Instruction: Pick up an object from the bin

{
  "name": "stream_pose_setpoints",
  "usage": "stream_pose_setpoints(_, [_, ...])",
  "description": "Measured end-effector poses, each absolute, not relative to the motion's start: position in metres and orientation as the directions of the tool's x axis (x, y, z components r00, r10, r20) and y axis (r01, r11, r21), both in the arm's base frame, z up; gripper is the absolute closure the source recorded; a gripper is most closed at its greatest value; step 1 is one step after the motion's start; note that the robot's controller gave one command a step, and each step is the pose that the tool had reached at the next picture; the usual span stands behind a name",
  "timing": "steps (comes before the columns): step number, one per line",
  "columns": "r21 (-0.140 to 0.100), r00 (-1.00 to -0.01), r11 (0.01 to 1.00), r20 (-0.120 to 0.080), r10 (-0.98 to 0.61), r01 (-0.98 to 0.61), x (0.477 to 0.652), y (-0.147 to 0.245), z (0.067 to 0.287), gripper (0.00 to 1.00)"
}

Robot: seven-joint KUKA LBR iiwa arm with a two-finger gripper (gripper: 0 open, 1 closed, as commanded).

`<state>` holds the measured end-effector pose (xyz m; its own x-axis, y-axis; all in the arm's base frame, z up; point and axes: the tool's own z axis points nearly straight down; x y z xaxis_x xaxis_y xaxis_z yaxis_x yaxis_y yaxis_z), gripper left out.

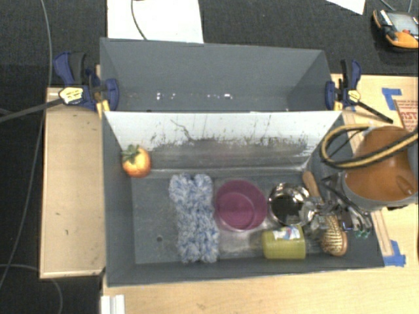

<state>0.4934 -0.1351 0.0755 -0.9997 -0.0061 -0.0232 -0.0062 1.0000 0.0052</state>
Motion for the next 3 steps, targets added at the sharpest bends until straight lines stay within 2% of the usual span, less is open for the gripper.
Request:
stream_pose_setpoints(1, [0.000,-0.992,0.992,-0.033,-0.124,-0.124,0.497,-0.132,0.074,1.00])
stream_pose_setpoints(2, [0.003,-0.999,1.000,-0.033,-0.010,-0.010,0.501,-0.135,0.160,1.00])
stream_pose_setpoints(3, [0.004,-0.999,1.000,-0.031,-0.030,-0.030,0.500,-0.135,0.150,1.00])
